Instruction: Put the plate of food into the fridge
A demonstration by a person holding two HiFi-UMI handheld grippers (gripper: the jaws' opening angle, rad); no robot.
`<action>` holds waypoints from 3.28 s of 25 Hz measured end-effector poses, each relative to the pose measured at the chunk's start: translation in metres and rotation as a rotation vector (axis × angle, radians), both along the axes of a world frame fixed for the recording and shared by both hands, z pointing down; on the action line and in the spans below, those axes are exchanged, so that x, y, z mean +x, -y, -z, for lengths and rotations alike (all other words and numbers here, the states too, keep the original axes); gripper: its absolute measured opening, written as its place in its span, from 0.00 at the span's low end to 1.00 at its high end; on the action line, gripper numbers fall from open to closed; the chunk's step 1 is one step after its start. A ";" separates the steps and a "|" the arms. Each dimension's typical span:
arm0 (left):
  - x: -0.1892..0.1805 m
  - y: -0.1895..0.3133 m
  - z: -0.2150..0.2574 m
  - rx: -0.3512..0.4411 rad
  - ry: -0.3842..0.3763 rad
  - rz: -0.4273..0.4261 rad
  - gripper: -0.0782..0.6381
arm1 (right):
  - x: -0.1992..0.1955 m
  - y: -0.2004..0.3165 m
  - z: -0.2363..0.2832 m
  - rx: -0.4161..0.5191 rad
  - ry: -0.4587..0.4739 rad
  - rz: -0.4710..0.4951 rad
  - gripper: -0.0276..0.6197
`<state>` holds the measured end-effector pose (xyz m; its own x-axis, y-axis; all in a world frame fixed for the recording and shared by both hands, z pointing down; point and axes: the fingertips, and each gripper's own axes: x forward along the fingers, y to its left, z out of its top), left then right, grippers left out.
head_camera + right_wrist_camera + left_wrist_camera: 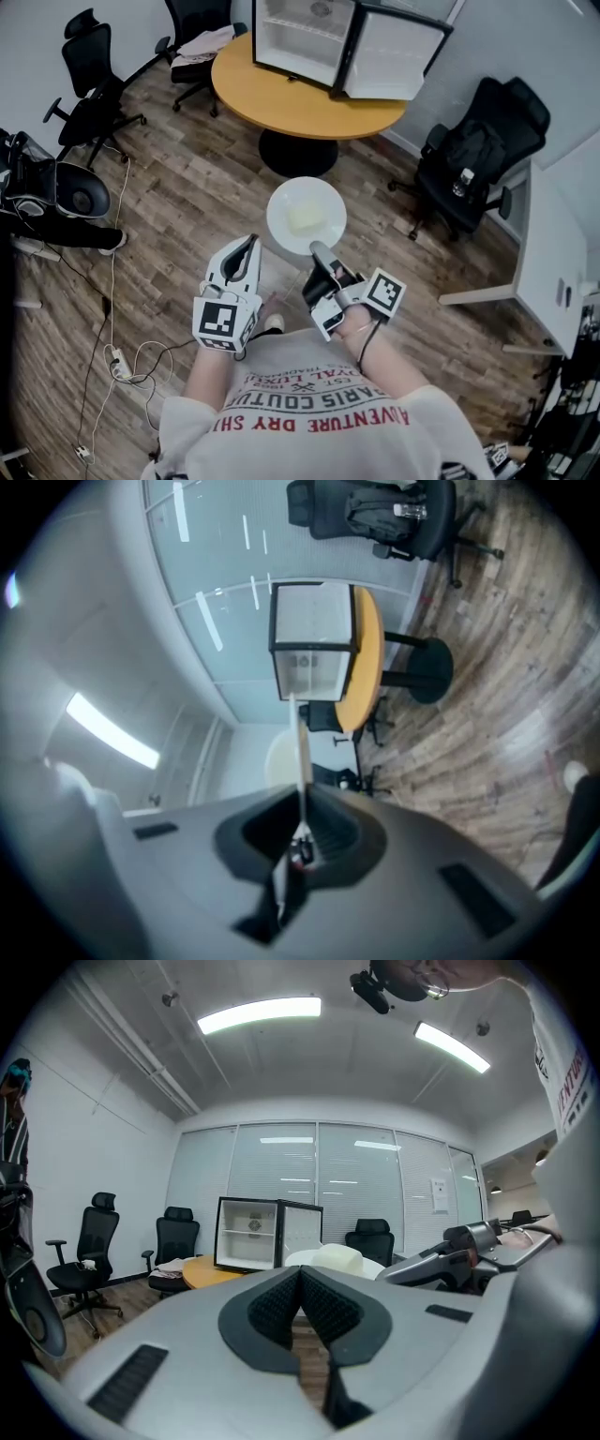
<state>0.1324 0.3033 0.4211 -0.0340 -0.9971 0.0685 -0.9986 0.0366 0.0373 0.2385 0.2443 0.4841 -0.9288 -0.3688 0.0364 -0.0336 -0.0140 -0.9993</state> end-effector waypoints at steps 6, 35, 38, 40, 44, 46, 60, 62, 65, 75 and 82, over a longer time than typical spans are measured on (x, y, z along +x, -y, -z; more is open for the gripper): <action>-0.046 0.006 -0.005 -0.012 -0.009 -0.004 0.15 | -0.040 0.009 0.001 0.014 0.006 -0.022 0.10; -0.180 0.218 0.001 -0.019 0.021 0.143 0.15 | -0.186 0.238 -0.003 -0.022 0.014 0.096 0.10; -0.191 0.251 0.003 -0.018 0.029 0.157 0.15 | -0.194 0.273 0.001 -0.011 0.017 0.107 0.10; -0.199 0.269 0.001 -0.021 0.027 0.172 0.15 | -0.199 0.292 0.001 -0.009 0.018 0.114 0.10; -0.207 0.304 -0.002 -0.031 0.018 0.174 0.15 | -0.204 0.327 -0.003 -0.025 -0.001 0.113 0.10; -0.206 0.320 -0.005 -0.040 0.009 0.158 0.15 | -0.206 0.341 -0.004 -0.032 -0.007 0.107 0.10; -0.273 0.451 -0.021 -0.054 -0.008 -0.028 0.15 | -0.268 0.440 -0.014 -0.053 -0.002 -0.060 0.10; -0.283 0.476 -0.017 -0.053 0.001 -0.073 0.15 | -0.276 0.461 -0.010 -0.049 0.008 -0.104 0.10; -0.305 0.512 -0.008 -0.050 0.000 -0.135 0.15 | -0.293 0.488 -0.002 -0.046 0.015 -0.172 0.10; -0.359 0.595 0.001 -0.047 -0.003 -0.334 0.15 | -0.351 0.548 0.008 -0.054 0.026 -0.345 0.10; -0.380 0.625 -0.004 -0.054 -0.007 -0.430 0.15 | -0.370 0.578 0.003 -0.071 0.020 -0.458 0.10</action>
<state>-0.2477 -0.3219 0.4254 0.3843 -0.9155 0.1192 -0.9232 -0.3805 0.0539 -0.1315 -0.3335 0.4815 -0.6719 -0.7382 0.0602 0.0109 -0.0912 -0.9958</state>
